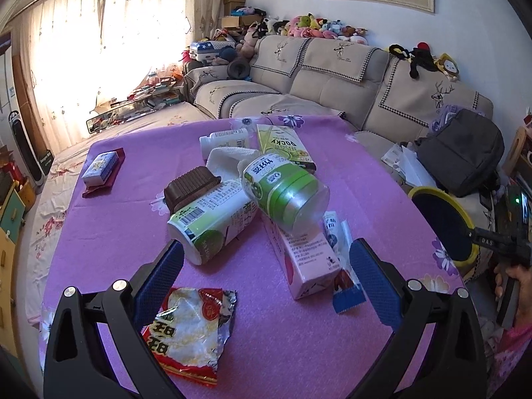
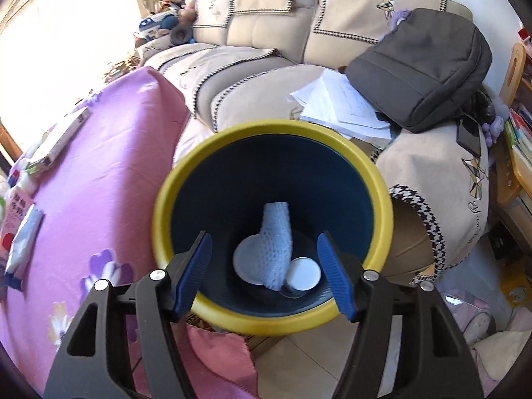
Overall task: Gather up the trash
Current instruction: 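Grasp the green-lidded plastic cup with the left gripper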
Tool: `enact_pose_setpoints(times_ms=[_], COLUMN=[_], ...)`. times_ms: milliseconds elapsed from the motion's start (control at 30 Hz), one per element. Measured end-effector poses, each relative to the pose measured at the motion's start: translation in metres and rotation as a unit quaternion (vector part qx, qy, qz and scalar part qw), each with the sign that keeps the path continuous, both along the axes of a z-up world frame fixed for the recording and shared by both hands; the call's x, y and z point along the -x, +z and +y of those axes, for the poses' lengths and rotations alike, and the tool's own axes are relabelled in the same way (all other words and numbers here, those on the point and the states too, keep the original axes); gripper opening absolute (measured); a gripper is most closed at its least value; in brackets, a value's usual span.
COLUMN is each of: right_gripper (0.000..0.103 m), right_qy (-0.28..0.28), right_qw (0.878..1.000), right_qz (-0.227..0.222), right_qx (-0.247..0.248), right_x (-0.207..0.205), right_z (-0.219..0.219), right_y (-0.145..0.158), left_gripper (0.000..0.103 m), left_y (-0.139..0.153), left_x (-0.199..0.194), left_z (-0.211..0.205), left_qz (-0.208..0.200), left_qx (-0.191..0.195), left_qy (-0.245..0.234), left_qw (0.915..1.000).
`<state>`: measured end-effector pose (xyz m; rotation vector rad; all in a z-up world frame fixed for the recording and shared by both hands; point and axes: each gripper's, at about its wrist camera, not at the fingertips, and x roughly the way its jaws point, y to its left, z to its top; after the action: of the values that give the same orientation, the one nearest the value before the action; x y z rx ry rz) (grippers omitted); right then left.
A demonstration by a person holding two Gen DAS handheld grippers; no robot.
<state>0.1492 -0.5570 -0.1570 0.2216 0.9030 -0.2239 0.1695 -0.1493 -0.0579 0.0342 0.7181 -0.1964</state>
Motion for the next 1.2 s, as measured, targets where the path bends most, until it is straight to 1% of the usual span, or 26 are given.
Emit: enact_pose_setpoints(times_ms=[133, 267, 333, 567, 667, 767, 833, 900, 933, 1000, 1033, 1200], right_gripper=[0.064, 0.064, 0.064, 0.064, 0.064, 0.064, 0.064, 0.064, 0.064, 0.064, 0.064, 0.064], right_qy=[0.011, 0.019, 0.023, 0.032, 0.034, 0.036, 0.037, 0.038, 0.039, 0.039, 0.039, 0.041], right_qw=[1.0, 1.0, 0.999, 0.999, 0.998, 0.998, 0.998, 0.998, 0.998, 0.998, 0.998, 0.998], right_qz=[-0.005, -0.01, -0.013, -0.015, -0.015, -0.016, -0.016, -0.016, -0.015, -0.017, -0.017, -0.017], right_qx=[-0.006, -0.017, -0.023, -0.036, -0.043, -0.046, -0.047, -0.048, -0.049, -0.051, -0.051, -0.051], right_x=[0.001, 0.001, 0.0, -0.003, -0.004, -0.005, -0.004, -0.005, -0.005, -0.004, -0.004, -0.002], right_z=[0.006, 0.009, 0.011, 0.009, 0.008, 0.007, 0.006, 0.005, 0.005, 0.005, 0.005, 0.006], right_y=[0.0, -0.003, -0.004, -0.01, -0.014, -0.015, -0.016, -0.017, -0.017, -0.017, -0.016, -0.017], left_gripper=[0.098, 0.098, 0.098, 0.098, 0.098, 0.098, 0.094, 0.085, 0.082, 0.071, 0.068, 0.066], left_y=[-0.002, -0.007, -0.012, -0.021, -0.025, -0.026, -0.024, -0.023, -0.023, -0.025, -0.025, -0.027], left_x=[-0.02, -0.035, -0.043, -0.063, -0.069, -0.071, -0.07, -0.07, -0.071, -0.072, -0.073, -0.071], left_z=[-0.014, -0.03, -0.036, -0.038, -0.034, -0.031, -0.03, -0.03, -0.03, -0.03, -0.031, -0.033], left_qz=[0.007, 0.009, 0.019, 0.03, 0.036, 0.034, 0.025, 0.02, 0.021, 0.029, 0.031, 0.028], left_qx=[0.01, 0.002, 0.002, -0.005, -0.003, -0.002, 0.001, 0.001, 0.002, 0.006, 0.008, 0.003], left_qy=[0.022, 0.034, 0.04, 0.063, 0.066, 0.065, 0.064, 0.059, 0.056, 0.05, 0.046, 0.038], left_qw=[0.9997, 0.9994, 0.999, 0.9975, 0.9971, 0.9973, 0.9976, 0.998, 0.9982, 0.9983, 0.9984, 0.9989])
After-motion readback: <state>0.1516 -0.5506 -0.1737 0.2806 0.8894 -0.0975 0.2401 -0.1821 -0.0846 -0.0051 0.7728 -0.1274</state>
